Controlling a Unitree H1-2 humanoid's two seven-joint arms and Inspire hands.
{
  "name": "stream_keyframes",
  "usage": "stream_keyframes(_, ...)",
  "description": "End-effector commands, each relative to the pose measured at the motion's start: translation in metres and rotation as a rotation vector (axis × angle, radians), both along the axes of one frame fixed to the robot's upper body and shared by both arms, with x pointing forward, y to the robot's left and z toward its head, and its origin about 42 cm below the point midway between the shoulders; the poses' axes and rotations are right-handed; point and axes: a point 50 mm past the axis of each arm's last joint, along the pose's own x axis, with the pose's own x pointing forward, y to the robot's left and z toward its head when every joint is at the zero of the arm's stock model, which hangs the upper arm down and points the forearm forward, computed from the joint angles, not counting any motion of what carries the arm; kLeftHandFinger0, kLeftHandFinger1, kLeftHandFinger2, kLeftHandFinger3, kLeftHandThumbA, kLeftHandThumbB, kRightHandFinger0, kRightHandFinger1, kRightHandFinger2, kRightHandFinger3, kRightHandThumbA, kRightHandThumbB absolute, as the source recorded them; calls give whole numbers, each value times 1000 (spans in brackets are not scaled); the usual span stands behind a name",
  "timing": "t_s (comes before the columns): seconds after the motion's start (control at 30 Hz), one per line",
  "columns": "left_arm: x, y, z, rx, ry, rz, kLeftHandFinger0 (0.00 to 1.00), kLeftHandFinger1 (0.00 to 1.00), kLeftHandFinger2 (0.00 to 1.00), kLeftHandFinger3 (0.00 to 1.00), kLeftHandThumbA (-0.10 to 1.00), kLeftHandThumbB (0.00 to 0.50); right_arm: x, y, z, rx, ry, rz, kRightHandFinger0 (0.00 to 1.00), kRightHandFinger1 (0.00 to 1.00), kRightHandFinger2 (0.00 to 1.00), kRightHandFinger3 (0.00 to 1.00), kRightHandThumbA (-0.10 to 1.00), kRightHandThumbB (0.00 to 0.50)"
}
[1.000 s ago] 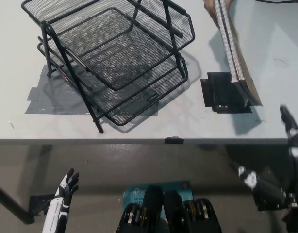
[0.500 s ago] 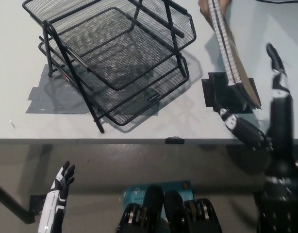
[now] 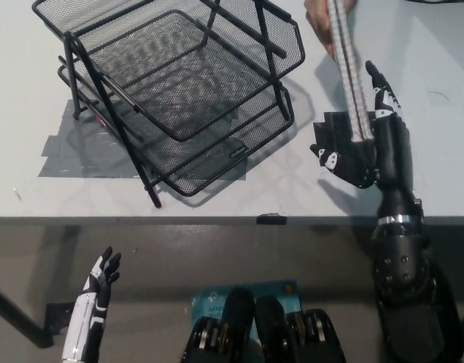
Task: A person hands a notebook to the robot and the robot grabs it with its right hand and places it in the file tray kept in the centre of the desk infront of it.
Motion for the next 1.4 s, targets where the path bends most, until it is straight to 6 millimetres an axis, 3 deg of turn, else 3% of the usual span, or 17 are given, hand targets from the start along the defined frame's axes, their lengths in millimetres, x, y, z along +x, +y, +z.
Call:
stream_keyframes(0.0,3,4,14,9,-78,-15,1000,1000,1000,1000,1000,414,24,-1,26,17,-92,-55,1000,1000,1000,1000,985,336)
stream_keyframes(0.23,2,3,12,6,-68,-23,1000,1000,1000,1000,1000,429,31,13,48,31,-174,-55,1000,1000,1000,1000,985,324)
stream_keyframes(0.3,0,2,11,11,-64,-27,1000,1000,1000,1000,1000,431,32,17,55,84,-259,-97,1000,1000,1000,1000,899,310)
stream_keyframes(0.33,0,2,11,15,-64,-28,1000,1000,1000,1000,1000,427,32,18,58,145,-312,-115,1000,1000,1000,1000,843,264)
stream_keyframes(0.37,0,2,11,16,-65,-29,1000,1000,1000,1000,1000,427,32,18,58,163,-327,-119,1000,1000,1000,1000,800,271)
stream_keyframes(0.4,1,3,12,11,-66,-30,1000,1000,1000,1000,1000,424,33,18,64,262,-402,-116,638,740,886,980,716,88)
stream_keyframes(0.43,1,3,12,9,-66,-28,1000,1000,1000,1000,1000,422,33,17,67,305,-437,-107,278,342,469,575,797,25)
stream_keyframes(0.47,1,4,12,8,-66,-27,1000,1000,1000,1000,1000,422,33,17,69,331,-458,-100,123,168,288,399,841,5)
stream_keyframes(0.5,1,4,12,11,-67,-24,1000,1000,1000,1000,1000,422,32,17,73,351,-475,-89,25,34,58,133,931,16)
stream_keyframes(0.53,1,5,12,13,-68,-23,1000,1000,1000,1000,1000,427,30,18,76,376,-489,-80,1,1,2,5,1000,52)
stream_keyframes(0.6,3,5,13,18,-72,-23,1000,1000,1000,1000,1000,421,26,22,86,459,-535,-71,0,0,0,0,1000,91)
stream_keyframes(0.73,4,7,12,21,-67,-17,1000,1000,1000,1000,1000,431,16,27,98,535,-559,-55,0,0,0,0,909,21)
stream_keyframes(0.87,3,9,12,21,-67,-19,1000,1000,1000,1000,1000,413,11,25,102,542,-576,-43,0,0,0,0,872,42)
stream_keyframes(1.03,3,11,12,16,-65,-23,1000,1000,1000,1000,1000,413,10,16,102,539,-603,-41,0,0,0,0,777,0)
stream_keyframes(1.13,4,12,12,22,-64,-22,1000,1000,1000,1000,1000,426,10,11,103,512,-616,-69,0,0,0,0,843,5)
stream_keyframes(1.3,1,14,10,6,-55,-25,1000,1000,1000,1000,1000,439,8,1,106,523,-623,-114,0,0,0,0,960,69)
stream_keyframes(1.37,1,14,10,7,-53,-25,1000,1000,1000,1000,1000,435,5,-4,113,494,-665,-138,0,0,0,0,947,44)
